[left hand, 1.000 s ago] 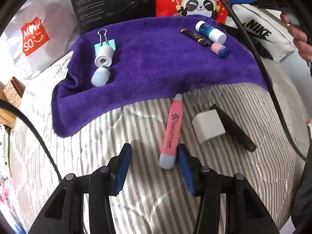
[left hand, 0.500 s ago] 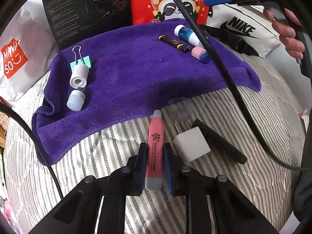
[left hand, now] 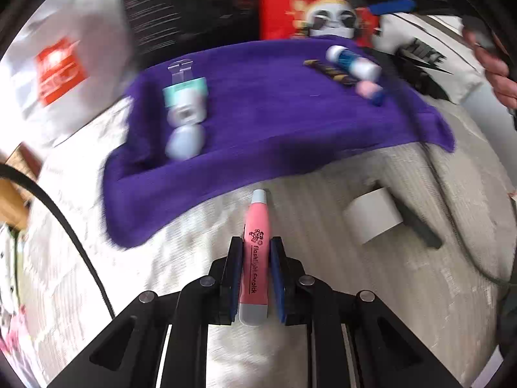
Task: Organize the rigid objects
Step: 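Lift the pink pen with the left tool while the right tool closes on the black marker, then carry the marker onto the towel with the right tool while left tool holds pen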
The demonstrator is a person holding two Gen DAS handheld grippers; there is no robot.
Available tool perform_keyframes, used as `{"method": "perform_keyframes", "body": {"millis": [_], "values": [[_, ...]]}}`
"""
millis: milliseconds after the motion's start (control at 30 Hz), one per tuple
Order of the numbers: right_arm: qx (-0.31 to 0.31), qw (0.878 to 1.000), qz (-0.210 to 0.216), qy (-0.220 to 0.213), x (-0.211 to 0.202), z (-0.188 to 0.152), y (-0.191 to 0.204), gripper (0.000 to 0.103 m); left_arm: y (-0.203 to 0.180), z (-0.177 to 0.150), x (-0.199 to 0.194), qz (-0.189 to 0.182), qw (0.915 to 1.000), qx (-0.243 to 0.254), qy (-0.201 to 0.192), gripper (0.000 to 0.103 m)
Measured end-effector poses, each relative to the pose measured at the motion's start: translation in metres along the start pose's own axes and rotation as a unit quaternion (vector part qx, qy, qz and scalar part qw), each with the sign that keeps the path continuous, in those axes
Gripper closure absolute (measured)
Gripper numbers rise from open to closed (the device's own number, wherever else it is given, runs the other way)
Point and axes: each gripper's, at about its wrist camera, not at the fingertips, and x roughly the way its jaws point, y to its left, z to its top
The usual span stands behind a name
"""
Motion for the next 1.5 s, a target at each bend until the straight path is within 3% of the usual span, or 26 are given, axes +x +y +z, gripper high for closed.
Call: {"method": "perform_keyframes", "body": {"millis": [133, 333, 467, 700, 833, 1033, 1267, 1500], "values": [[-0.016, 1.000, 0.007, -0.006, -0.006, -0.001, 0.017, 0.052, 0.029, -0.014, -0.007, 0.017, 0.9993, -0.034, -0.001, 0.086], [-0.021, 0.999, 0.022, -0.016, -0.016, -0.014, 0.049, 0.052, 0.047, -0.023, -0.008, -0.005, 0.9984, -0.056, -0.010, 0.086], [-0.034, 0.999, 0.018, -0.008, -0.026, -0.052, 0.063, 0.052, 0.046, -0.029, -0.012, -0.009, 0.9979, -0.060, -0.020, 0.086], [-0.040, 0.998, 0.018, 0.048, -0.023, -0.129, 0.086, 0.057, 0.045, -0.032, -0.015, -0.007, 0.9977, -0.061, -0.029, 0.086], [-0.053, 0.997, 0.011, 0.062, -0.012, -0.156, 0.105, 0.060, 0.048, -0.033, -0.015, -0.017, 0.9972, -0.065, -0.031, 0.086], [-0.036, 0.996, 0.009, 0.082, 0.006, -0.168, 0.102, 0.075, 0.049, -0.035, -0.017, -0.022, 0.9968, -0.068, -0.036, 0.086], [-0.040, 0.997, -0.015, 0.070, 0.012, -0.166, 0.100, 0.091, 0.051, -0.036, -0.017, -0.029, 0.9965, -0.068, -0.040, 0.086], [-0.014, 0.997, -0.026, 0.072, 0.008, -0.169, 0.095, 0.090, 0.047, -0.038, -0.018, -0.021, 0.9963, -0.069, -0.046, 0.086]]}}
